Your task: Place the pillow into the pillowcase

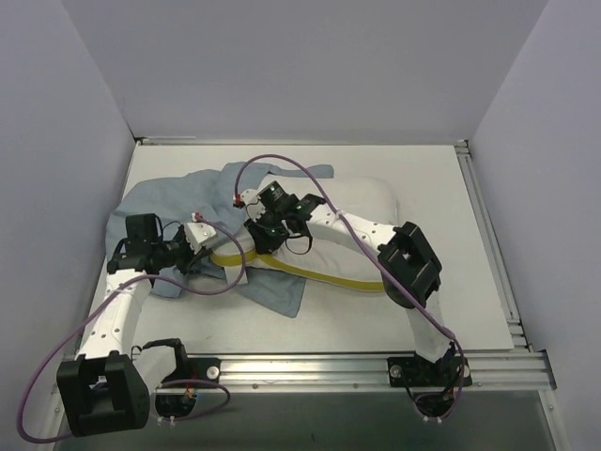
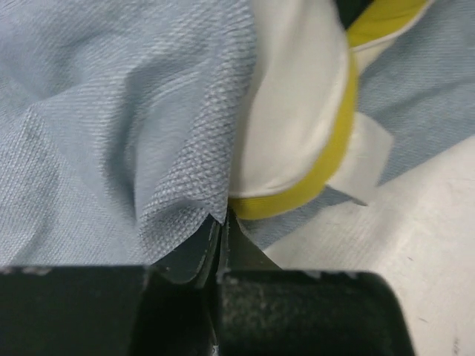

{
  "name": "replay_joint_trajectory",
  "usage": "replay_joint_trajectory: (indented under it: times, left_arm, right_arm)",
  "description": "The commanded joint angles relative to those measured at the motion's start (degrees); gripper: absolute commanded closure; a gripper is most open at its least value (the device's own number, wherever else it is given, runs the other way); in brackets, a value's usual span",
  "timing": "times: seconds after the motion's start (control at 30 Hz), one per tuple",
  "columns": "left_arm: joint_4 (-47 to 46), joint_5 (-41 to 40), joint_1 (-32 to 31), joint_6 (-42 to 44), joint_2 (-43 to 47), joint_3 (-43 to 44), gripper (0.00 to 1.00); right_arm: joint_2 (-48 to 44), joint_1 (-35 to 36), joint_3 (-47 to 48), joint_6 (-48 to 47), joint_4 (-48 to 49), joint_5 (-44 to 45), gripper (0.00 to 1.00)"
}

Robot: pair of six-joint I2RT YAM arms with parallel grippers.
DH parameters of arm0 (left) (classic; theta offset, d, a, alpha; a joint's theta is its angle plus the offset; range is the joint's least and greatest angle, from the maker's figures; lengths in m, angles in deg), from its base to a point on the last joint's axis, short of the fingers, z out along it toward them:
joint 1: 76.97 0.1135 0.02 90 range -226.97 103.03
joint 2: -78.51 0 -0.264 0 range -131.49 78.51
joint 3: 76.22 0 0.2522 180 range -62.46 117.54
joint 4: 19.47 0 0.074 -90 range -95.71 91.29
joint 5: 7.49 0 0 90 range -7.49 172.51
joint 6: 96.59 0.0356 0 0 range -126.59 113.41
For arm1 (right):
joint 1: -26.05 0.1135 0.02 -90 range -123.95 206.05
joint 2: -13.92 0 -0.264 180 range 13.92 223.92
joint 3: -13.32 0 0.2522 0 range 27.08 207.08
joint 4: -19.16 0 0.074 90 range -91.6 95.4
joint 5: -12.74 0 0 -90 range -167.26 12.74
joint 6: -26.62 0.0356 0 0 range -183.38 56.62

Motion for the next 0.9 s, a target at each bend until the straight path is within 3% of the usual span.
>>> replay_joint_trajectory:
  times: [0.0, 0.17, 0.3, 0.43, 0.6, 0.77, 0.8, 0.87]
  left_arm:
    - [14.9, 8.0, 0.2, 7.9, 2.9, 4.8, 1.00]
    - [34.3, 15.2, -0.5, 17.0, 5.4, 10.0, 1.00]
    - [40.7, 17.2, -1.9, 18.6, 4.6, 13.4, 1.00]
    - [41.9, 18.2, -3.5, 18.0, 2.9, 15.3, 1.00]
    - [36.9, 18.9, -5.3, 12.8, -0.1, 15.7, 1.00]
    - [31.7, 16.6, -10.5, 9.1, 0.2, 13.9, 1.00]
    - [30.9, 16.2, -10.7, 8.7, 0.3, 13.3, 1.00]
    - [29.7, 14.0, -10.6, 8.1, -0.6, 12.6, 0.99]
  right_arm:
    - [0.8, -1.4, 4.3, 6.2, -0.2, -1.0, 1.00]
    - [2.1, -3.1, 7.7, 20.9, 0.1, -0.7, 1.00]
    - [2.3, -4.4, 8.2, 30.6, 2.8, -2.1, 1.00]
    - [1.9, -4.8, 8.1, 37.5, 7.5, -6.5, 1.00]
    - [5.3, -2.6, 8.3, 41.5, 9.6, -7.8, 1.00]
    - [7.5, -3.4, 1.7, 47.1, 16.9, -11.1, 1.00]
    - [7.6, -3.5, 1.2, 47.1, 18.9, -12.2, 0.93]
    - [6.4, -4.2, -0.1, 45.9, 19.8, -15.1, 0.65]
